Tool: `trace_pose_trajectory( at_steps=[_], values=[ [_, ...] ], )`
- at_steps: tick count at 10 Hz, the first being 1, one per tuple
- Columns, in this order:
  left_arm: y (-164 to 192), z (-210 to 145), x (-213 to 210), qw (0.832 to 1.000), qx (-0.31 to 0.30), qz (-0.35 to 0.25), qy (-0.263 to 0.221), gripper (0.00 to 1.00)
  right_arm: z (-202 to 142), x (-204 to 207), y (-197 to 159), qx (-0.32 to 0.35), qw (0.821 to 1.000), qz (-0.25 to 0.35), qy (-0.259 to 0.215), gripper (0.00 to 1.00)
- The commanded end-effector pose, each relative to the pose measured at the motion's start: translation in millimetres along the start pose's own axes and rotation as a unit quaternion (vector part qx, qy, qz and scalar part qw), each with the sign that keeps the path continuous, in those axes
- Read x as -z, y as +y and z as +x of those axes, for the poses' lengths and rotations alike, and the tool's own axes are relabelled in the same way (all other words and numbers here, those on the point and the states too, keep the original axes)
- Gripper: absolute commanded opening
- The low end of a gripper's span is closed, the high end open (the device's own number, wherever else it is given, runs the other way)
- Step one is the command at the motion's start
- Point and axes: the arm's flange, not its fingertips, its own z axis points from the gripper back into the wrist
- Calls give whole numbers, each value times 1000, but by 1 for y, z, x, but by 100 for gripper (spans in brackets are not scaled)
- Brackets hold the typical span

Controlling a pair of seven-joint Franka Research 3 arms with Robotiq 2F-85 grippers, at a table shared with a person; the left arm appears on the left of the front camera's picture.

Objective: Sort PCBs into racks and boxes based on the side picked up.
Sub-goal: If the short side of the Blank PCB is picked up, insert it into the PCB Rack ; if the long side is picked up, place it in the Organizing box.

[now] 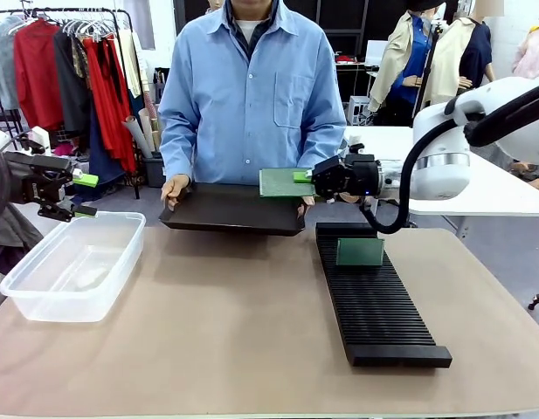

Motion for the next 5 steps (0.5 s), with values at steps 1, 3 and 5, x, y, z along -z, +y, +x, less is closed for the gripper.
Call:
trace_pose_trajectory(
  at_steps=[1,3,5],
  values=[
    [-2,1,0,1000,-6,1,-3,100,-6,-23,11,-20,999,16,22,0],
    [-2,1,0,1000,-6,1,-3,100,-15,-49,19,-27,999,29,33,0],
    [-2,1,0,1000,-6,1,-3,100,-27,-75,23,-42,999,27,9,0]
  ],
)
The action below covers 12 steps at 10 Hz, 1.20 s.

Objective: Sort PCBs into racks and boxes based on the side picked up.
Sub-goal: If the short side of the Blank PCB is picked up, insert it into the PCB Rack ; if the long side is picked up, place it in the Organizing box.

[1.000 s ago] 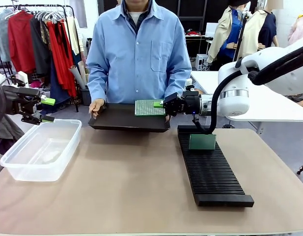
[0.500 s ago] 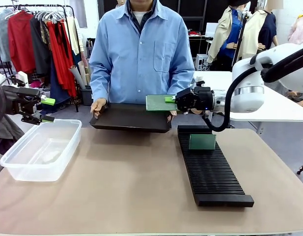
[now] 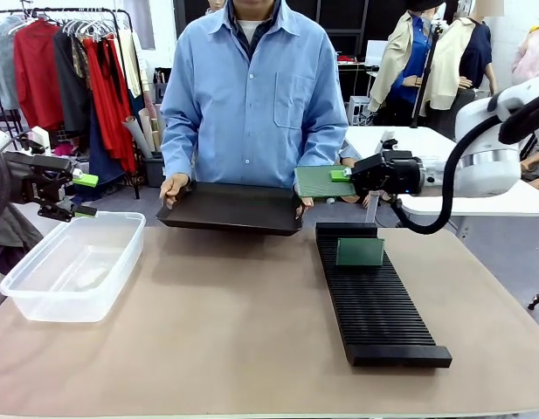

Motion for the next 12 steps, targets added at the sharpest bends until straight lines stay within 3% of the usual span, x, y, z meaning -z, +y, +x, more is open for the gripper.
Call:
trace_pose_trajectory(
  at_steps=[1,5,7,12],
  values=[
    [-2,1,0,1000,-6,1,-3,100,-21,-13,7,-45,999,5,-21,0],
    [-2,1,0,1000,-6,1,-3,100,-57,-58,-1,-149,987,-52,-43,0],
    [-2,1,0,1000,-6,1,-3,100,-71,-75,-6,-178,982,-45,-51,0],
    [-2,1,0,1000,-6,1,-3,100,-99,-103,-37,-266,963,-43,-19,0]
  ],
)
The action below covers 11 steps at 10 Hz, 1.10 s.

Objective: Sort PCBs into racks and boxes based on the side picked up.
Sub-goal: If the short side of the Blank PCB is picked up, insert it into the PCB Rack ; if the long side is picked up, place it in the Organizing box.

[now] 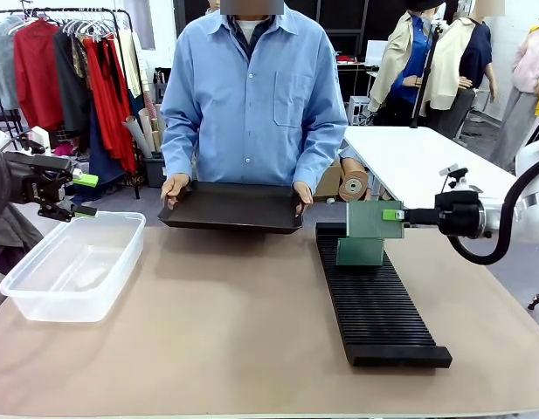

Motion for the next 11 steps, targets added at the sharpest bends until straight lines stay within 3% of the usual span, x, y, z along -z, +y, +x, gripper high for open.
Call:
trace_pose_trajectory(
  at_steps=[1,7,11],
  values=[
    [-2,1,0,1000,-6,1,-3,100,-15,-4,-8,-40,999,17,11,0],
    [-2,1,0,1000,-6,1,-3,100,-54,-23,-20,-114,993,15,-33,0],
    [-2,1,0,1000,-6,1,-3,100,-81,-26,-35,-138,990,12,-22,0]
  ],
)
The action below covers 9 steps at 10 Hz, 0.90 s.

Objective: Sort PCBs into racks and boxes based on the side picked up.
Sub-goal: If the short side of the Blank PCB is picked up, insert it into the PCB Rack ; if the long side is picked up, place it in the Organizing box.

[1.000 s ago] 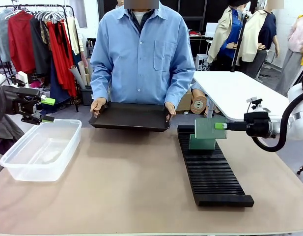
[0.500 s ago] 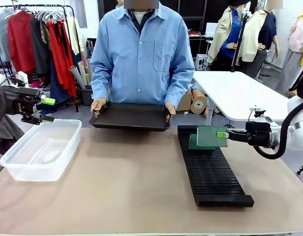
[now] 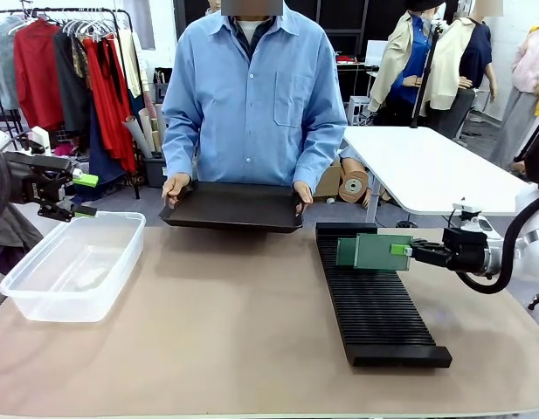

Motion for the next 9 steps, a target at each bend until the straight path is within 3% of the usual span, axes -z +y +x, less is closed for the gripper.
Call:
trace_pose_trajectory(
  at_steps=[1,9],
  values=[
    [-2,1,0,1000,-6,1,-3,100,-12,-1,-3,-20,1000,8,4,0],
    [-2,1,0,1000,-6,1,-3,100,-43,-5,-17,-6,1000,6,26,0]
  ],
)
